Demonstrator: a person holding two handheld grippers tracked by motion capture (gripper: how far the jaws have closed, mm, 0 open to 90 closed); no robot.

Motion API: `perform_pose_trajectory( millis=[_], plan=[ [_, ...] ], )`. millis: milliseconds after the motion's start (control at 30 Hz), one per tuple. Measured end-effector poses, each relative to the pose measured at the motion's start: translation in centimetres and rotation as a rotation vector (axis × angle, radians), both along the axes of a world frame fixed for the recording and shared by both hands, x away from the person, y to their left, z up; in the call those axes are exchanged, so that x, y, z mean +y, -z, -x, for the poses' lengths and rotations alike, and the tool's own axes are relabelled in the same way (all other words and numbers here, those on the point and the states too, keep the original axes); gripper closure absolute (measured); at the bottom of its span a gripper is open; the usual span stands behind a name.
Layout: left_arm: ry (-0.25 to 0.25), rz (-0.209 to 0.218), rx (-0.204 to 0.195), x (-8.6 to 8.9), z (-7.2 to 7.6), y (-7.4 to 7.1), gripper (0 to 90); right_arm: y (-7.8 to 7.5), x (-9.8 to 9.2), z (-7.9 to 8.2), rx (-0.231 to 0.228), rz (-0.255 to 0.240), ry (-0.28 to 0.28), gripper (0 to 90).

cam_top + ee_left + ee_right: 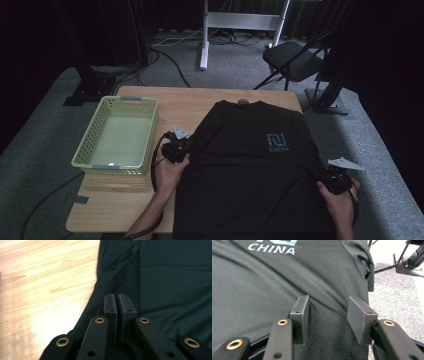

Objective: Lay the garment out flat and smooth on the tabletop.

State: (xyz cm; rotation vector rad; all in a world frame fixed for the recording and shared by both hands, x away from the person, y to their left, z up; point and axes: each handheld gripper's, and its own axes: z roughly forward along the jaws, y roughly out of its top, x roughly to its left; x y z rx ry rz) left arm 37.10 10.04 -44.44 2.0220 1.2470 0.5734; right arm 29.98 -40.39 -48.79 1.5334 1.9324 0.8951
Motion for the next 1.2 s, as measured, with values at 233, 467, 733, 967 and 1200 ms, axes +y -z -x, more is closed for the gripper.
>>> perform_pose_trajectory(
  millis=[233,467,733,967,1200],
  plan=[
    [-0.011,-0.002,0.0,0.3,-0.3,0.0,86.7,0.0,0.0,0.0,0.0,0.0,0.0,52.6],
    [-0.021,-0.019,0.004,0.6,-0.7,0.1,86.7,0.0,0.0,0.0,0.002,-0.001,0.0,52.6],
    [-0.043,-0.02,0.004,1.1,-1.1,-0.1,86.7,0.0,0.0,0.0,0.002,-0.002,0.001,52.6],
    [-0.07,-0.005,-0.004,1.8,-1.7,-0.6,86.7,0.0,0.0,0.0,0.002,-0.001,0.0,52.6],
    [-0.088,-0.006,-0.002,2.2,-2.3,-1.0,86.7,0.0,0.0,0.0,0.001,-0.001,0.0,52.6]
  ],
)
